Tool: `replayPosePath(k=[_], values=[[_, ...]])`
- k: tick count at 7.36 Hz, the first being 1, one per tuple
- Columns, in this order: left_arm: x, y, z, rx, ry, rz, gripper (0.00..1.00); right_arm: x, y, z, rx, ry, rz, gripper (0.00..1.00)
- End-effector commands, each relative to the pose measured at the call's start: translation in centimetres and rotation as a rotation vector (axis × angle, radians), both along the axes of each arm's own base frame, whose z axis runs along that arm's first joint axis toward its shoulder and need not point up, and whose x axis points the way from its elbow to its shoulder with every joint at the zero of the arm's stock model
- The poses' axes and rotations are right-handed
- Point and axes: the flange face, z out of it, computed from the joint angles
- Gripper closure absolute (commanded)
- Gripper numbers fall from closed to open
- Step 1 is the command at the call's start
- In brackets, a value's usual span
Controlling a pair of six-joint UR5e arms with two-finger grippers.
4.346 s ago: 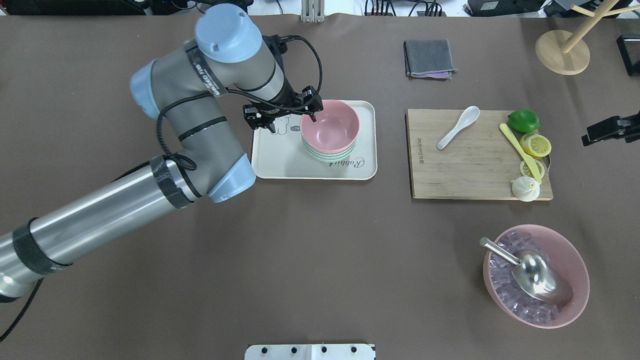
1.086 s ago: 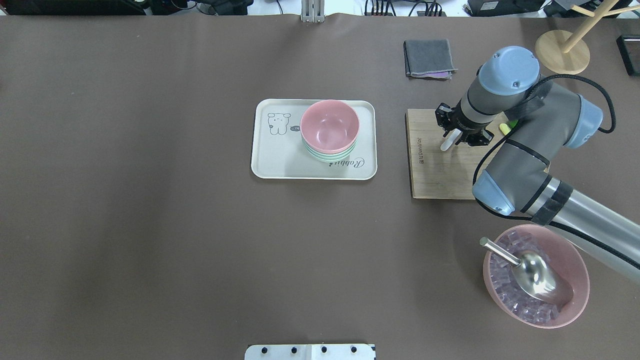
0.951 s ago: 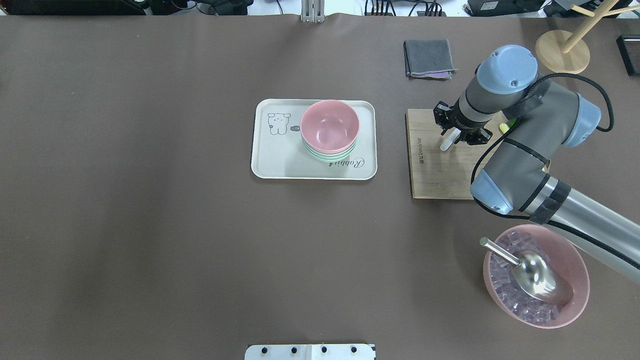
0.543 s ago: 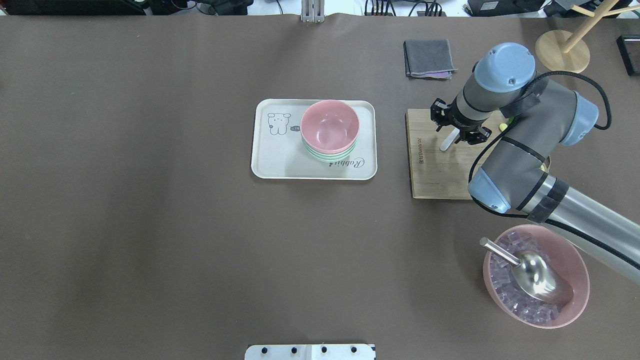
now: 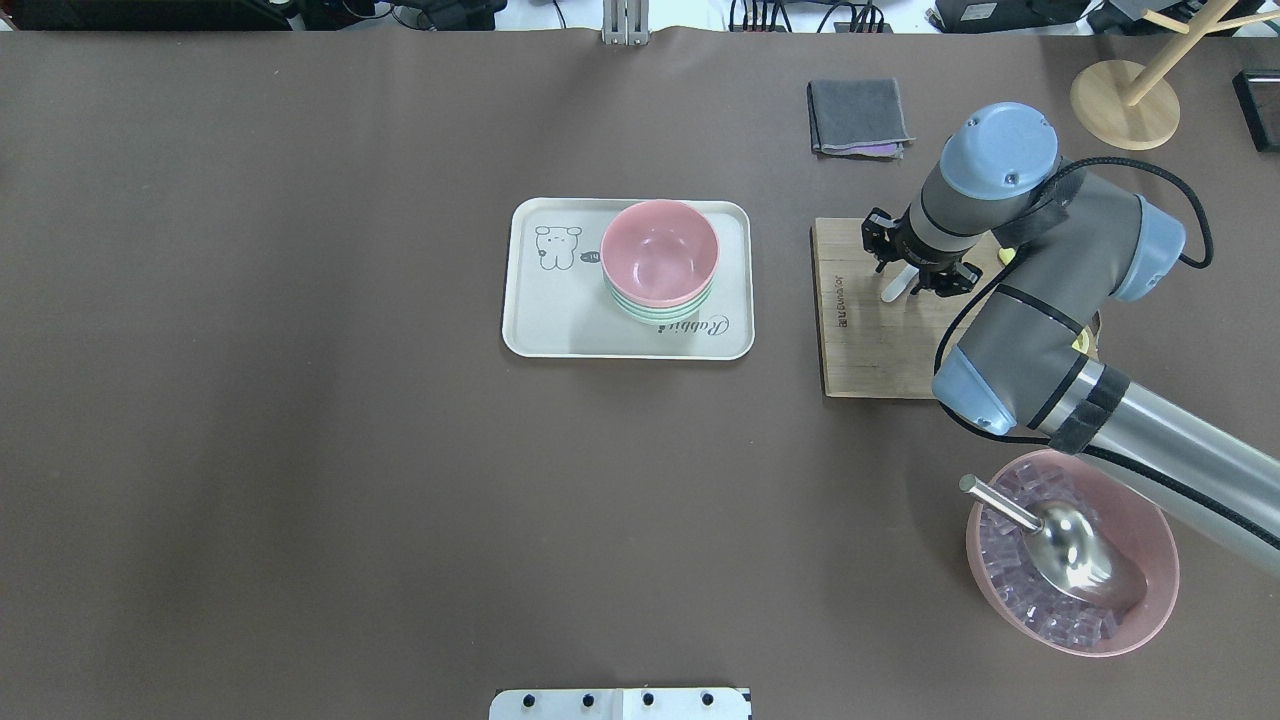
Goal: Stack pink bowl on green and place spoon
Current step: 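Lower the right gripper onto the white spoon on the cutting board and grasp it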
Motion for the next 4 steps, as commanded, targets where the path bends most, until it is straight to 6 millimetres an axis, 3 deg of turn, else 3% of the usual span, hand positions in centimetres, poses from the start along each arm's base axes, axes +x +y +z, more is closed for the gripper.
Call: replayPosePath(k=[1, 2, 4], values=[[0.0, 0.0, 0.0, 0.000, 0.000, -0.001, 0.02, -0.1, -0.1, -0.1, -0.004, -0.001, 0.008, 0.75], [0.0, 0.0, -0.2, 0.003, -0.001, -0.001, 0.02, 0.0, 0.0, -0.2, -0.003, -0.002, 0.008, 1.00], [0.1, 0.0, -0.1, 0.001, 0.013, -0.004, 0.02, 0.8, -0.5, -1.9, 0.018, -0.024, 0.018, 1.00]])
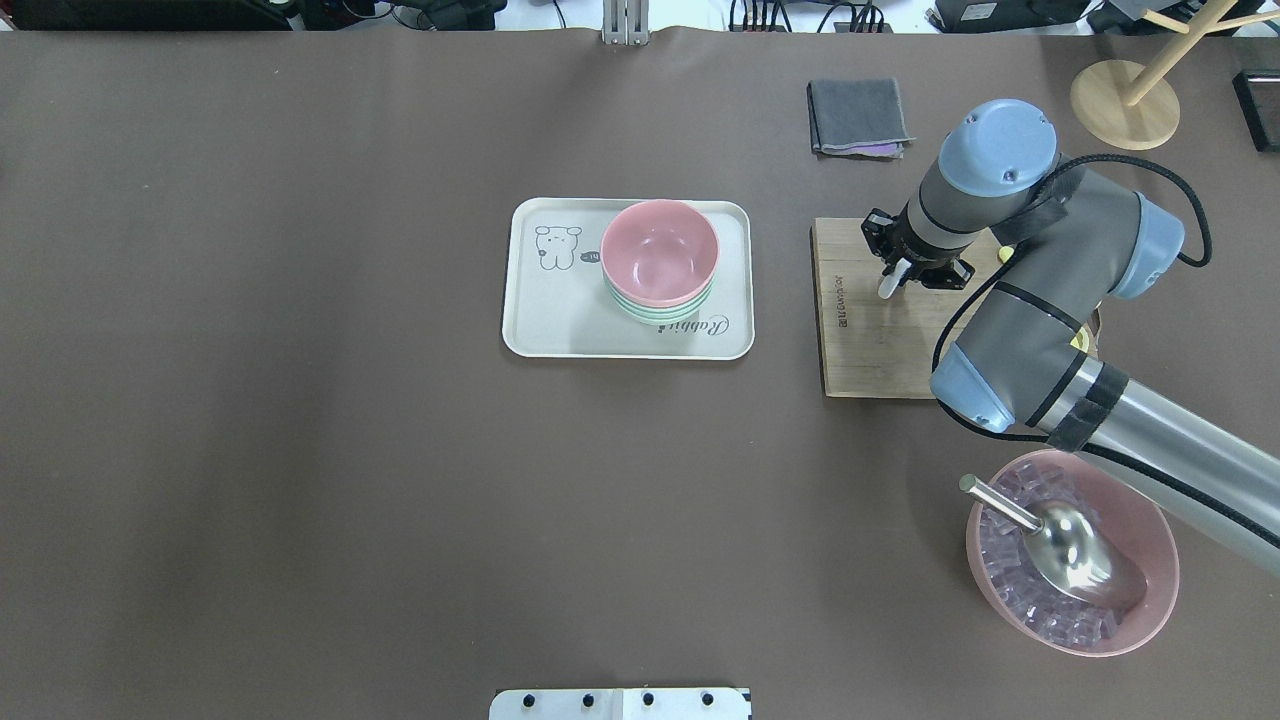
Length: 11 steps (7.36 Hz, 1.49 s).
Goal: Stack pink bowl on green and place spoon
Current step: 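Carry the white spoon with the right gripper over the pink bowl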
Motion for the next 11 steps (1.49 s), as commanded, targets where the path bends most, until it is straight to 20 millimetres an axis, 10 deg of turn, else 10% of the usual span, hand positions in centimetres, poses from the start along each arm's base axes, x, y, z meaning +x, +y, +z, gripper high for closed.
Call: replayPosePath(k=[1, 5, 7, 11], values=[[0.1, 0.0, 0.0, -0.004, 0.009, -0.003, 0.02, 1.1, -0.6, -3.1, 0.035, -0.033, 0.007, 1.00], [0.1, 0.0, -0.7, -0.013, 0.007, -0.028, 0.02, 1.5, 1.2, -15.4, 0.464, -0.074, -0.278, 1.00], [0.1, 0.0, -0.6, -0.019, 0.008, -0.029, 0.02, -4.0, 4.5, -20.3, 0.605, -0.067, -0.488, 1.00], [0.3, 0.9, 0.8, -0.056, 0.013, -0.042, 0.02, -10.8, 7.6, -23.1, 0.635, -0.072, -0.607, 1.00]])
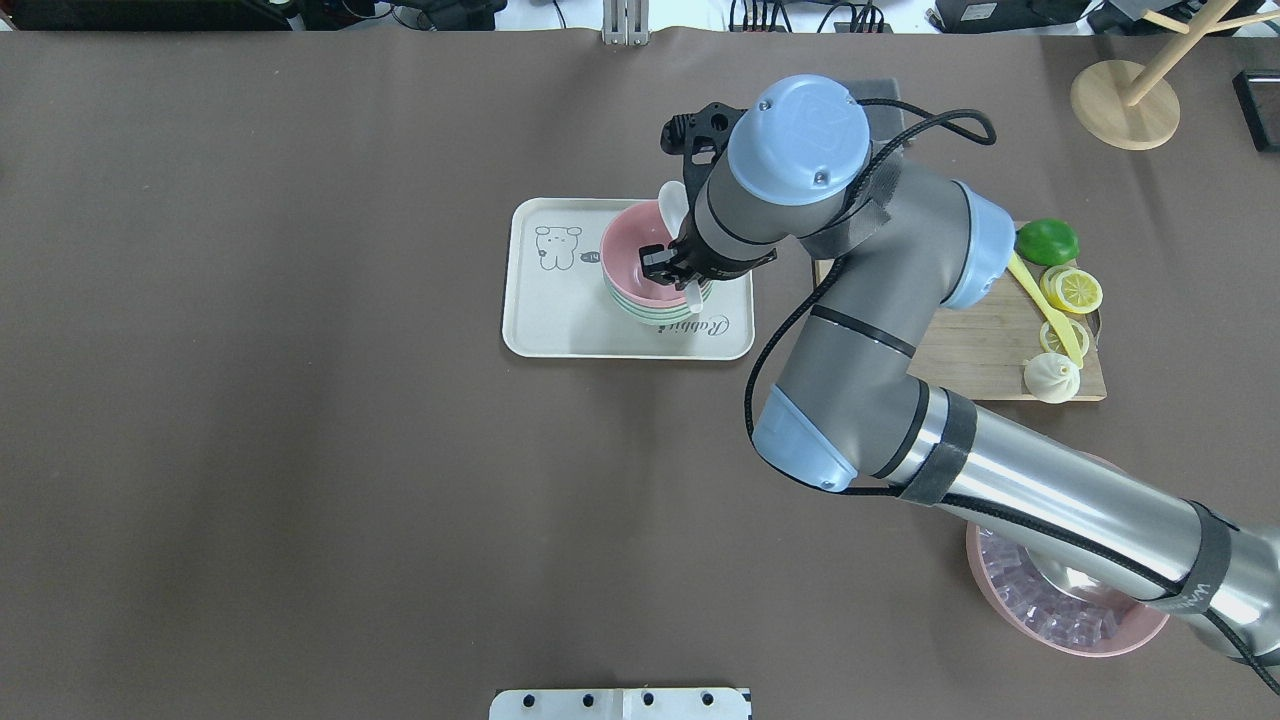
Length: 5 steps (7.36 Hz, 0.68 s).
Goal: Stack pink bowl on green and place spoon
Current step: 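Carry the white spoon with the right gripper over the pink bowl, then lower the spoon into the pink bowl and open the right gripper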
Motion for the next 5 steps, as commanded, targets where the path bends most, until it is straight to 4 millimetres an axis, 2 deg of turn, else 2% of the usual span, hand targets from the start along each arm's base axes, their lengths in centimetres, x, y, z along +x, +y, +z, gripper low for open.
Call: replayPosePath(k=[1, 2, 3, 5], values=[[0.16, 0.71, 0.74, -0.015, 0.003, -0.003, 0.02, -1.49, 0.45, -0.04, 0.001, 0.012, -0.026, 1.00], [0.21, 0.70, 0.77, -0.016, 0.009, -0.004, 0.02, -1.74, 0.47, 0.06, 0.001, 0.017, -0.023, 0.44], [0.21, 0.70, 0.77, -0.016, 0.009, -0.004, 0.02, -1.63, 0.31, 0.05, 0.006, 0.019, -0.015, 0.01], [0.23, 0.70, 0.69, -0.023, 0.012, -0.013, 0.02, -1.12, -0.08, -0.21, 0.010, 0.013, -0.009, 0.00]])
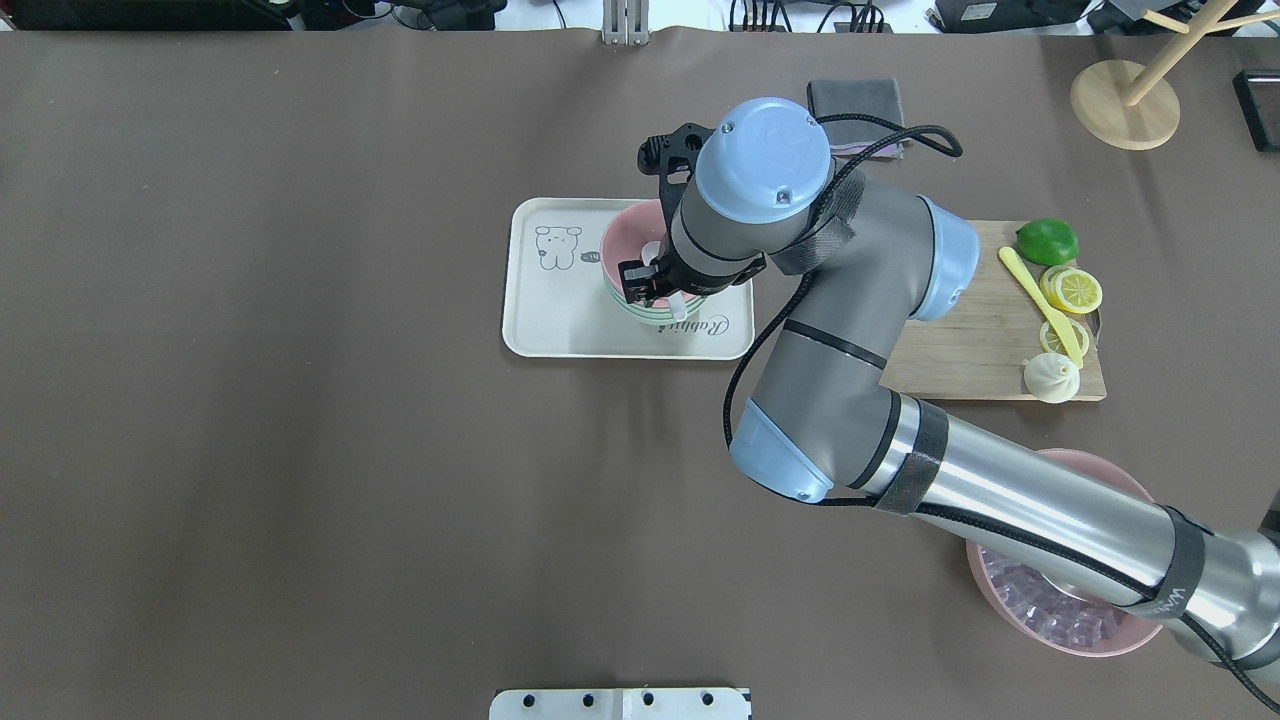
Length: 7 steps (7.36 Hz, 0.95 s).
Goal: Stack pink bowl on green and place spoon
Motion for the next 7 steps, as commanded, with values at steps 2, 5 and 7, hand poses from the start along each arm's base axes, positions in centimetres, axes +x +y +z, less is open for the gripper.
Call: replayPosePath(k=[2, 5, 7], values=[[0.0, 0.0, -0.1, -0.036, 0.002, -0.040, 0.02, 4.2, -3.9, -0.1, -0.028, -0.009, 0.037, 0.00], [0.4, 1.2, -3.3, -0.144, -0.005, -0.218, 0.02, 15.8, -11.0, 7.3, -0.137, 0.060, 0.069, 0.00], [1.4, 1.9, -3.8, -0.105, -0.012, -0.260, 0.02, 24.0, -13.2, 12.7, -0.145, 0.065, 0.053, 0.00]])
